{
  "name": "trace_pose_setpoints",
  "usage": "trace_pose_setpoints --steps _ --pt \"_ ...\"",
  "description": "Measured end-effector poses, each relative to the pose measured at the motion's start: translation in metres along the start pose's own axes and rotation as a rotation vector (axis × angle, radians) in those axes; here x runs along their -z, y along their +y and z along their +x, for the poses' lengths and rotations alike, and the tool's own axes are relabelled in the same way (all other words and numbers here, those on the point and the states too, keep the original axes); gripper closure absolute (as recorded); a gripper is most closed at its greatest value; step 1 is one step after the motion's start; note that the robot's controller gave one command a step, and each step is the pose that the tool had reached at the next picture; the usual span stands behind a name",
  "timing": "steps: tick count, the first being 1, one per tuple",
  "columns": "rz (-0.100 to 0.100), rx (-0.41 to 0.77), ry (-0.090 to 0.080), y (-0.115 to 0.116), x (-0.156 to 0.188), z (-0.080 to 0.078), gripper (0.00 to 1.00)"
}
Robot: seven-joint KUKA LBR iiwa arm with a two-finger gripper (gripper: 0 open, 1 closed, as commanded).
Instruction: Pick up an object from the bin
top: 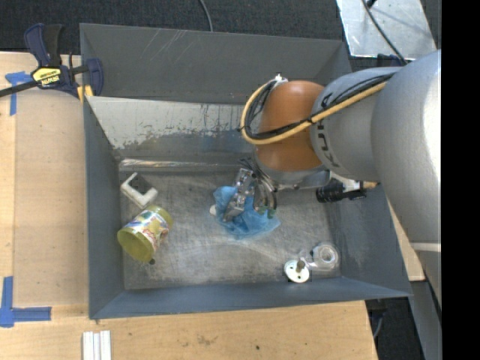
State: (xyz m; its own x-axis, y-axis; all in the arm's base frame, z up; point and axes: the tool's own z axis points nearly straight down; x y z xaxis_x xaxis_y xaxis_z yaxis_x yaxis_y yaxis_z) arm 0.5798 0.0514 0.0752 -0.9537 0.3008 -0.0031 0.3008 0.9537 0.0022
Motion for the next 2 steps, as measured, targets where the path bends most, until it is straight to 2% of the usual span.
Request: trace_pose_setpoints --steps 2 --pt "0.0 -0.001 0.002 -0.0005 0.0032 0.001 1.0"
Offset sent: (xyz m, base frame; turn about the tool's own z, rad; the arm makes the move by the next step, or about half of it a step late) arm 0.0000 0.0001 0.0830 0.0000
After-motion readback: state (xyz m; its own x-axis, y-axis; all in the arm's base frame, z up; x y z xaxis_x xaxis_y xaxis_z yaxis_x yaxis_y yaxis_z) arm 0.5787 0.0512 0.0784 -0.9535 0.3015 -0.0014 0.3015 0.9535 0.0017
